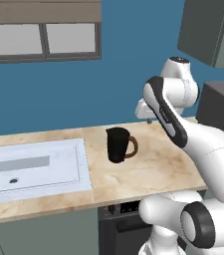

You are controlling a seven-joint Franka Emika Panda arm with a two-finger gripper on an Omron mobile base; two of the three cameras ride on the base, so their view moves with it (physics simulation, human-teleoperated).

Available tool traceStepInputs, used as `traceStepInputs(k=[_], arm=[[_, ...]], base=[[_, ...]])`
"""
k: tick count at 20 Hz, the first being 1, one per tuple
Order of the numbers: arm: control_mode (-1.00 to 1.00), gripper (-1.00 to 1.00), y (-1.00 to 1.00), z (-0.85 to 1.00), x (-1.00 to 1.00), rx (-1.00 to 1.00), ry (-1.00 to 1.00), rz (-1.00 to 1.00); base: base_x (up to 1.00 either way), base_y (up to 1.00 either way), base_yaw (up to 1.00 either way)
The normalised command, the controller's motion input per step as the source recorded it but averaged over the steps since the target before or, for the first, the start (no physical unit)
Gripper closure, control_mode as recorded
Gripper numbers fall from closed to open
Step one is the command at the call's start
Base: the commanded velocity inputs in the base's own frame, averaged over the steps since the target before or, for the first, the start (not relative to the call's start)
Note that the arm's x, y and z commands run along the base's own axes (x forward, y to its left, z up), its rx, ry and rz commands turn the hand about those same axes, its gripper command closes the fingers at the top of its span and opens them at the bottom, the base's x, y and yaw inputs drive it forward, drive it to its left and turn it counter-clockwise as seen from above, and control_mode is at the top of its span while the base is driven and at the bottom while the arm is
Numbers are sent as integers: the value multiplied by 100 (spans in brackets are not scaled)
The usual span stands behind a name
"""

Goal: Turn on the sink faucet and place the jug under the water for a few seconds to fill it up.

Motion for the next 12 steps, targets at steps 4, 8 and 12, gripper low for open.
traceStepInputs(k=[4,8,12], arm=[[100,-100,0,0,-1,0,0,0],[100,-100,0,0,0,0,0,0],[100,-100,0,0,0,0,0,0]], base=[[-5,27,0],[0,97,-2],[3,99,-2]])
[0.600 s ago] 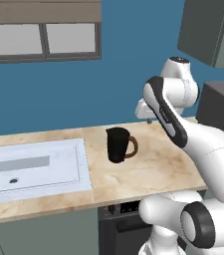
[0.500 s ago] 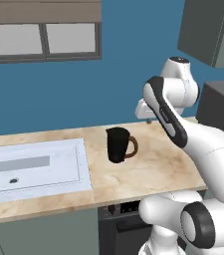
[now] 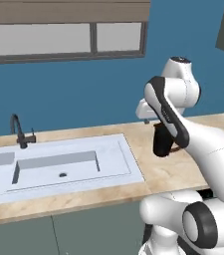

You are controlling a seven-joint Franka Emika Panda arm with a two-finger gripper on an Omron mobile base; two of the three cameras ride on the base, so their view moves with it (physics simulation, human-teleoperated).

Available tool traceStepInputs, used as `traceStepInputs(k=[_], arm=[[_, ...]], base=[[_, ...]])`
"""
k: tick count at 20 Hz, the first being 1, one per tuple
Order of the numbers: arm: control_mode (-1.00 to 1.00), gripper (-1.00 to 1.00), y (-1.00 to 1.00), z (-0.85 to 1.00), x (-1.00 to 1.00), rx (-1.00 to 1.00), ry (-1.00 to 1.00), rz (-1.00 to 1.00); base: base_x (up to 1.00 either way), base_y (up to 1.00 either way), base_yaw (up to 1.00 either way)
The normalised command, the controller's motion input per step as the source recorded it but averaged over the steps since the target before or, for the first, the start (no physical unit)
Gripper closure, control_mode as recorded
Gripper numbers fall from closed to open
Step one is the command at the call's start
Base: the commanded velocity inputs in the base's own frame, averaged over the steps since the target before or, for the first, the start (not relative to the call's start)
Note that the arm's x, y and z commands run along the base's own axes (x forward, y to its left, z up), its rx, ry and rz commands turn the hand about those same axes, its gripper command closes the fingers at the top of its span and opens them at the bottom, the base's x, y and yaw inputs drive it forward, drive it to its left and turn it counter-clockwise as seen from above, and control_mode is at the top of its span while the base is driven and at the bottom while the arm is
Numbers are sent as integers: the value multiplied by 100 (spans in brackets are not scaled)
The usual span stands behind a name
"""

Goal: Turn on the sink faucet and place the jug under the water for a few seconds to fill it up.

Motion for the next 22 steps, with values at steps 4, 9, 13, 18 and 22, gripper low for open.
traceStepInputs(k=[4,9,13,18,22], arm=[[100,-100,0,0,0,0,0,0],[100,-100,0,0,0,0,0,0],[100,-100,0,0,0,0,0,0],[100,-100,0,0,0,0,0,0],[100,-100,0,0,0,0,0,0]], base=[[1,90,0],[2,69,0],[1,54,0],[3,27,0],[0,0,0]])
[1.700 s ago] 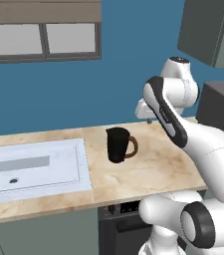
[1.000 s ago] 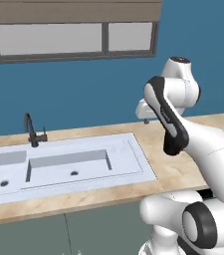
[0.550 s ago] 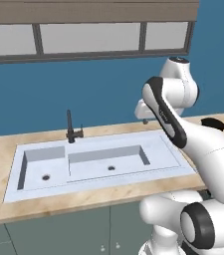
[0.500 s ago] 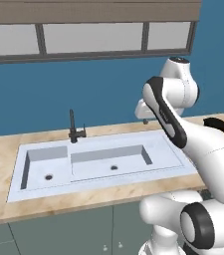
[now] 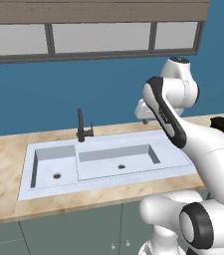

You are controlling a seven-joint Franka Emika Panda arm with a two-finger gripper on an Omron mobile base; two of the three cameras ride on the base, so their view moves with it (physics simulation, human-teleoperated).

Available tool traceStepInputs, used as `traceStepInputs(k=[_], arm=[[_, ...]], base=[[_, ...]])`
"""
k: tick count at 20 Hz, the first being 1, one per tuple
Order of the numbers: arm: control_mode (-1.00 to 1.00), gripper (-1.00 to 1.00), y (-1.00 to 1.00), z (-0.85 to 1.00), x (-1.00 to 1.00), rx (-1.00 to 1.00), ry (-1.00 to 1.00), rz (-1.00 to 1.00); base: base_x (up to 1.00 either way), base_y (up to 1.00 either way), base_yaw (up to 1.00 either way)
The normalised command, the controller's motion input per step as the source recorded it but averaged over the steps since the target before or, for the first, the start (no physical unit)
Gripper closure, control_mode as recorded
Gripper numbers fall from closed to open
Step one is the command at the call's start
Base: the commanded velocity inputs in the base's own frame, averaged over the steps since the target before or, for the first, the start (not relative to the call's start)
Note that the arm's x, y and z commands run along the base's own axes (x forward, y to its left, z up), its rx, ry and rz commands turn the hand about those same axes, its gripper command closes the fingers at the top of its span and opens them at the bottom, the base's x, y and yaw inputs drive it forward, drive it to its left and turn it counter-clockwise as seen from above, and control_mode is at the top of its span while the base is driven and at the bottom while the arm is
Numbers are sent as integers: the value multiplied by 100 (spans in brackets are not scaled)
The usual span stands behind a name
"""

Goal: Turn on the sink faucet and place the jug under the water for a few seconds to fill it up.

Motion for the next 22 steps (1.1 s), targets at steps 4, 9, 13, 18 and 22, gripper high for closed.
traceStepInputs(k=[4,9,13,18,22], arm=[[100,-100,0,0,0,0,0,0],[-100,-100,0,-5,0,0,-5,0],[-100,-100,0,-38,21,3,-50,28],[-100,-100,0,-44,53,10,-54,64],[-100,-100,4,-60,64,11,-23,72]], base=[[0,0,0],[0,0,0],[0,0,0],[0,0,0],[0,0,0]])
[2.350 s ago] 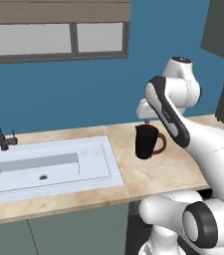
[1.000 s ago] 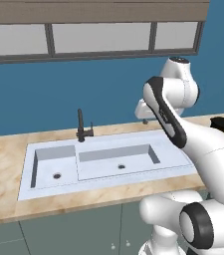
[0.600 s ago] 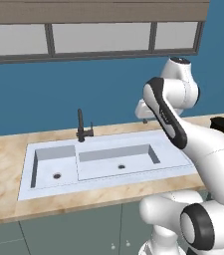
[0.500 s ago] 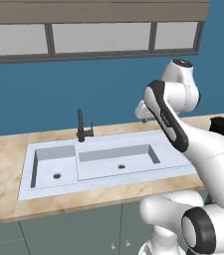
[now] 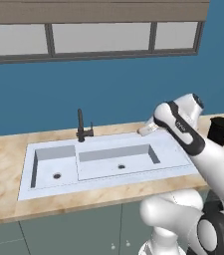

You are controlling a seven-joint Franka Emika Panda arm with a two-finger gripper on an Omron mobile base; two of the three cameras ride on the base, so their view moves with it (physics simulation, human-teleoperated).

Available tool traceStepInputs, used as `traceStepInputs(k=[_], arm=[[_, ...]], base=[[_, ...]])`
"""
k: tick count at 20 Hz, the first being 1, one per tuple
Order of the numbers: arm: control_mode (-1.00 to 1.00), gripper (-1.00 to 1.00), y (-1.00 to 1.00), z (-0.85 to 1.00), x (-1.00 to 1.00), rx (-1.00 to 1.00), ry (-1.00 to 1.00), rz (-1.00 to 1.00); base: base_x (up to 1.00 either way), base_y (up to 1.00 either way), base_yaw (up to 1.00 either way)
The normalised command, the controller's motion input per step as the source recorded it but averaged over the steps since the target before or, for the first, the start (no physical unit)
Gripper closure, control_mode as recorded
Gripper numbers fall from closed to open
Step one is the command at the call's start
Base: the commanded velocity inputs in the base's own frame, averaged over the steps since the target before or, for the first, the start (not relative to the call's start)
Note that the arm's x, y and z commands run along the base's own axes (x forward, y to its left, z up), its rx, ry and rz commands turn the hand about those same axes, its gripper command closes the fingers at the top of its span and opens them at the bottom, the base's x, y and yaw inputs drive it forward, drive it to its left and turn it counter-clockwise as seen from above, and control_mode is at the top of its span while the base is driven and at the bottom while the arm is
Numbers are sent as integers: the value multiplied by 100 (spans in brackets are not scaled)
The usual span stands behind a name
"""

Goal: Turn on the sink faucet and place the jug under the water for a few seconds to fill it up.

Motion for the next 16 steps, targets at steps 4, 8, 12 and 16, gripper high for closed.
traceStepInputs(k=[4,8,12,16], arm=[[-100,-100,19,-33,59,6,-6,51],[-100,-100,55,-17,59,1,-8,18],[-100,-100,71,-20,54,0,-13,9],[-100,-100,51,-22,48,0,-17,8]], base=[[0,0,0],[0,0,0],[0,0,0],[0,0,0]])
